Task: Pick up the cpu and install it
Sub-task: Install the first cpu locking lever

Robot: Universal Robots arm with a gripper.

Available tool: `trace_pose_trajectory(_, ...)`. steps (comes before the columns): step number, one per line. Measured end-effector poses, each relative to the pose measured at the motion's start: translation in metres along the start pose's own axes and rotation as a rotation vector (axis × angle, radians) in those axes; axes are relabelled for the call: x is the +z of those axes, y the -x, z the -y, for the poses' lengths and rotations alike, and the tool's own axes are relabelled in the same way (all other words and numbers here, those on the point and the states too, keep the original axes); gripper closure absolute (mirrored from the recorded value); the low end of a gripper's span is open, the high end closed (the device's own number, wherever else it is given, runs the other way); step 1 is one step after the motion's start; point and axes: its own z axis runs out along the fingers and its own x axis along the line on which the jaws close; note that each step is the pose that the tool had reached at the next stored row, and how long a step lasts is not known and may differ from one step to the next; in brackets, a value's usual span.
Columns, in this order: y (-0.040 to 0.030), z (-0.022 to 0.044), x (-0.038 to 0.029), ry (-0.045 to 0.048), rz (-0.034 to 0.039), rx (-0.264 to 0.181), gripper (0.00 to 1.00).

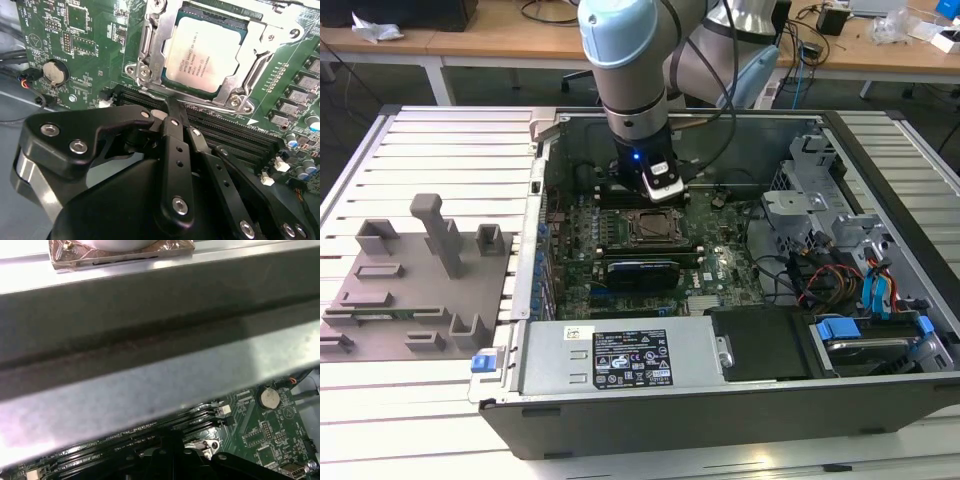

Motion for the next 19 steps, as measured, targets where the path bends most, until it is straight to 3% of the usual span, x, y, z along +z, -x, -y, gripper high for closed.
trace_pose_trajectory(3, 0.0, 0.0008, 0.0009, 0.0021, 0.0067, -0.001, 0.89)
trace_pose_trajectory(8, 0.0002, 0.0033, 0.003, 0.0081, 0.0262, -0.004, 0.89)
trace_pose_trajectory(19, 0.001, 0.0059, 0.0023, 0.0093, 0.032, -0.005, 0.89)
